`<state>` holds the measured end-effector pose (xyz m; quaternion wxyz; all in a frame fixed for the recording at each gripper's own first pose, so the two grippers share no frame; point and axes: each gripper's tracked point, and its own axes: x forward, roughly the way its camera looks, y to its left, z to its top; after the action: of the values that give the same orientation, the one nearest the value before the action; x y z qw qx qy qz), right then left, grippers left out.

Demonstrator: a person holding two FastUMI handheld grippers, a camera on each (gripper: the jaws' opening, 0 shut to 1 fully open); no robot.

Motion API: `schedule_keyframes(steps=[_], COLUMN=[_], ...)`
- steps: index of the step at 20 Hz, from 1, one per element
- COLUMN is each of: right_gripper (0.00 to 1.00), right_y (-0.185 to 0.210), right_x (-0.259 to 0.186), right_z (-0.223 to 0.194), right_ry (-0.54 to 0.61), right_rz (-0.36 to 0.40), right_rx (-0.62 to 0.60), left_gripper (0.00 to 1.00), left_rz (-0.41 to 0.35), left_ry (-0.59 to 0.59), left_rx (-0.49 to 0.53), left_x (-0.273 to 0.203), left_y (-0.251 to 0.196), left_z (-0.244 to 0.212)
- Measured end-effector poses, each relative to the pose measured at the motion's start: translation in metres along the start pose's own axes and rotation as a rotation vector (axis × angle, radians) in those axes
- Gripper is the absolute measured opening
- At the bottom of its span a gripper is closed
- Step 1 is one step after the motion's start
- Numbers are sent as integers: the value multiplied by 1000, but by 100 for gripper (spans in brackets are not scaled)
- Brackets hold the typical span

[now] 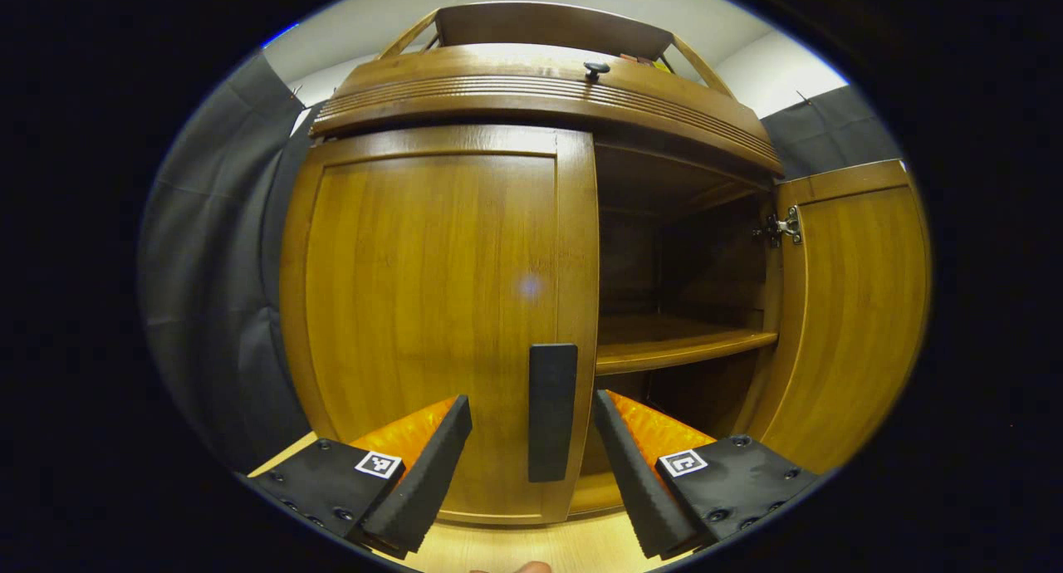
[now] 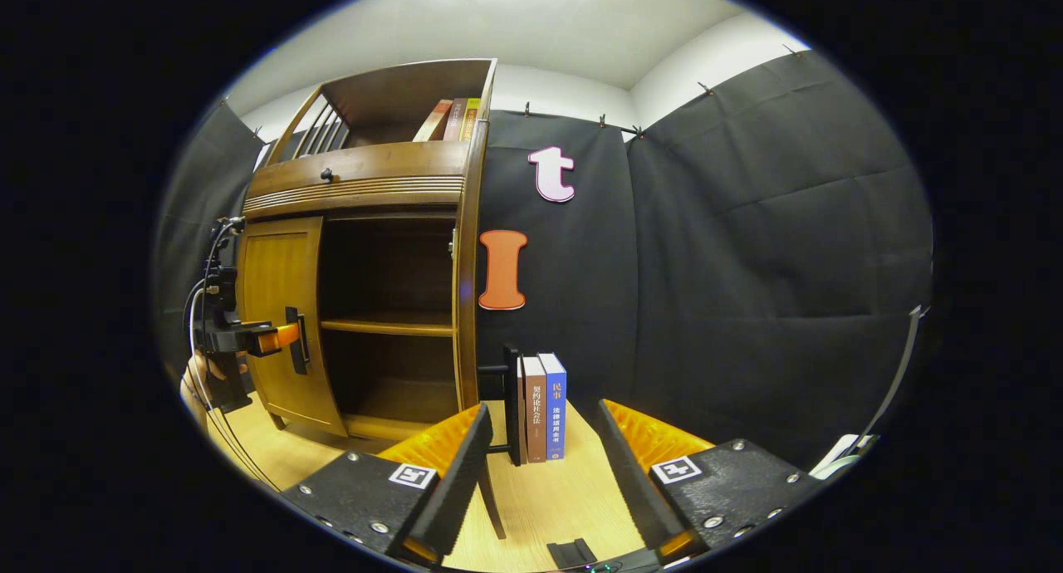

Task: Open the right door of the double-door shoe cabinet with the right hand, and open the left door with the left hand.

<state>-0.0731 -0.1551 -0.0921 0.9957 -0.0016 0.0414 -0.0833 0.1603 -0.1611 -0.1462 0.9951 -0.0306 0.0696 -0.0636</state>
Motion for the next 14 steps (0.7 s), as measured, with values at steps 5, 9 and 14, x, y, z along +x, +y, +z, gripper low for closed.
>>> schedule_keyframes(steps=[5, 9, 14], right_gripper=[98, 88, 88], right_y=[5, 1, -1], right_x=[-3, -4, -8], right_z=[3, 7, 11], right_ry=[0, -10, -18], right_rz=[11, -1, -8], right_rx=[11, 26, 30], left_gripper=[93, 69, 45], left_rz=[-8, -14, -17], left_ry=[36, 40, 43], left_rx=[1, 22, 28], left_x=[19, 29, 32], left_y=[-2, -7, -12], left_z=[-15, -16, -21])
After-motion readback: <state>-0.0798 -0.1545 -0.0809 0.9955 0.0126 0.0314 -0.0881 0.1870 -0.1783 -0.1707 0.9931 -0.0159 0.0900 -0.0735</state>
